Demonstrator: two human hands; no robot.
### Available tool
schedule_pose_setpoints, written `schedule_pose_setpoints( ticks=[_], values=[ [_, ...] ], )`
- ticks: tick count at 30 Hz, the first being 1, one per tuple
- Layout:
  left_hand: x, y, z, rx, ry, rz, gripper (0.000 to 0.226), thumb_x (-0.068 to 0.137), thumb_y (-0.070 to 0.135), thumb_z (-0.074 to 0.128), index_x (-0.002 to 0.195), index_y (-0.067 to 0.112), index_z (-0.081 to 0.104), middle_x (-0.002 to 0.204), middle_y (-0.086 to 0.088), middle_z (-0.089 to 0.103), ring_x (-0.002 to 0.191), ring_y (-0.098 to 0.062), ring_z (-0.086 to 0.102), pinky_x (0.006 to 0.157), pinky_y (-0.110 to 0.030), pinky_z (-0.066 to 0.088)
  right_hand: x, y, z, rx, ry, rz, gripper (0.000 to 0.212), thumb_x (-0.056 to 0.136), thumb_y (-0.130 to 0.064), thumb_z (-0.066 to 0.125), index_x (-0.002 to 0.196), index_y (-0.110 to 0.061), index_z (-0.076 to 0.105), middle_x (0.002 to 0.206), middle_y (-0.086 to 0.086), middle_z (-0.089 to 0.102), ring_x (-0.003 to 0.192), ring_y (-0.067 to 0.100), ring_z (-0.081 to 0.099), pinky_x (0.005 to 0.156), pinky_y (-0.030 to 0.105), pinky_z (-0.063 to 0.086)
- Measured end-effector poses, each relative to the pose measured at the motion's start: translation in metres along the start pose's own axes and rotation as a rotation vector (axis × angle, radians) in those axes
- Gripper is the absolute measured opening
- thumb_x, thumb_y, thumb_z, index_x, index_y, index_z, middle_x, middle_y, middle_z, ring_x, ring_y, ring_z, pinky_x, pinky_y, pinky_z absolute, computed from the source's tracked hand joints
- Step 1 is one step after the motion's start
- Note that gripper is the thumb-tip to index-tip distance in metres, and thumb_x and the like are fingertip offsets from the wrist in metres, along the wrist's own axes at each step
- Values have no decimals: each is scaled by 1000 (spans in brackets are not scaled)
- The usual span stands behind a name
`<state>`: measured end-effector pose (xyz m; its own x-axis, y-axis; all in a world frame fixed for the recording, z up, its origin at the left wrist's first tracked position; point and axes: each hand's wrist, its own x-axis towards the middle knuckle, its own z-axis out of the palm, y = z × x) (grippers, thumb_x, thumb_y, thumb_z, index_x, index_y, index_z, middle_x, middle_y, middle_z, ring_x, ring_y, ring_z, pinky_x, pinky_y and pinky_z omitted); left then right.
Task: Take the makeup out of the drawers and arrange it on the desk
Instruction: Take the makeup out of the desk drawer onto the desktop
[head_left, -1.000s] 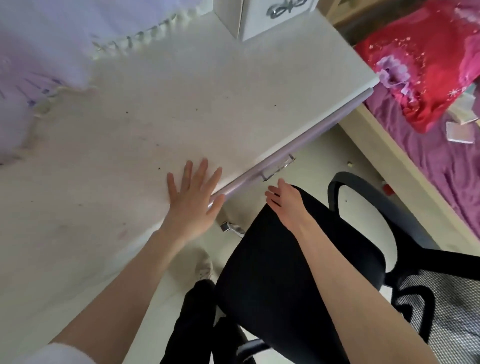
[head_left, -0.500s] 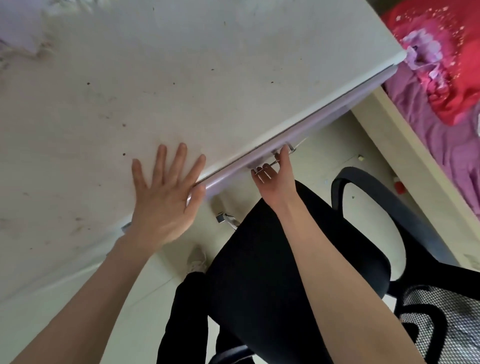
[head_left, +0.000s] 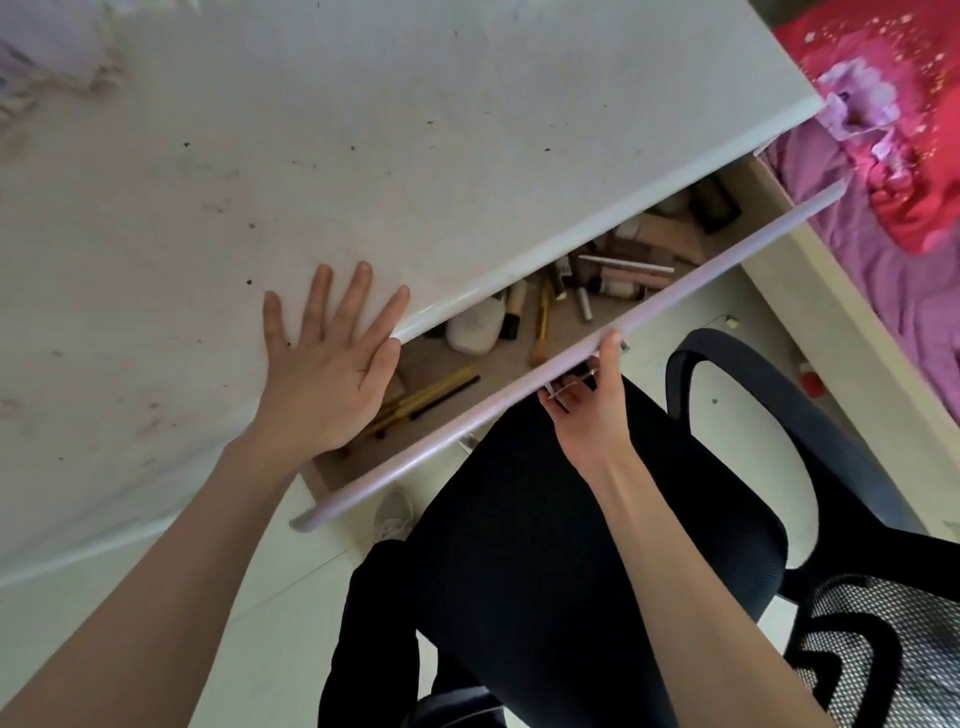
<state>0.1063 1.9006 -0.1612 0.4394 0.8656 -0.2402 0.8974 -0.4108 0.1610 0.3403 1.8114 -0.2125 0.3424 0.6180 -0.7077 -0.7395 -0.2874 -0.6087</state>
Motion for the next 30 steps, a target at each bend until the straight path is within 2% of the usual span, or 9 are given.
schedule_pose_setpoints(
  ticks=[3,7,11,15,20,24,30],
  values=[
    [0,0,0,33,8,0,46,87,53,-8,131,52,-23,155,10,-14,141,-20,-17,108,-53,-15,-9,1,-13,13,18,21,64,61,-67,63,105,-20,58,105,8,58,104,25,58,84,35,49],
    [0,0,-1,34,-4,-3,48,87,54,-6,133,51,-20,155,9,-14,141,-20,-17,108,-54,-13,-15,3,-14,3,33,4,63,62,-66,62,106,-20,58,106,10,58,105,26,59,85,35,49],
    [1,1,-1,34,-17,-4,53,86,55,-7,139,49,-14,155,9,-14,141,-19,-17,108,-55,-13,-16,4,-13,-3,73,3,69,64,-65,61,116,-20,54,105,8,59,102,23,60,80,33,49],
    [1,1,-1,35,-11,1,53,87,54,-7,140,48,-12,155,8,-12,141,-20,-16,108,-55,-12,-16,6,-16,-69,66,31,75,65,-60,65,126,-18,50,112,9,57,108,23,57,81,34,49],
    [1,1,-1,39,-1,0,49,88,53,-5,135,50,-19,155,9,-13,141,-20,-16,108,-54,-12,-12,2,-25,-64,57,91,55,81,-43,64,128,-19,50,119,10,59,110,25,57,79,34,51],
    [1,0,-1,49,-9,-3,49,87,53,-7,133,49,-22,154,9,-16,140,-20,-19,108,-53,-14,-9,-1,-25,-98,61,127,51,84,-36,62,129,-18,48,123,13,55,112,28,55,82,38,52],
    [2,-1,1,34,-9,4,48,87,55,-7,131,51,-24,154,9,-17,140,-19,-20,108,-53,-15,-9,-2,-24,-114,100,117,34,84,-25,59,115,-14,53,111,14,56,107,30,57,85,40,53]
  ],
)
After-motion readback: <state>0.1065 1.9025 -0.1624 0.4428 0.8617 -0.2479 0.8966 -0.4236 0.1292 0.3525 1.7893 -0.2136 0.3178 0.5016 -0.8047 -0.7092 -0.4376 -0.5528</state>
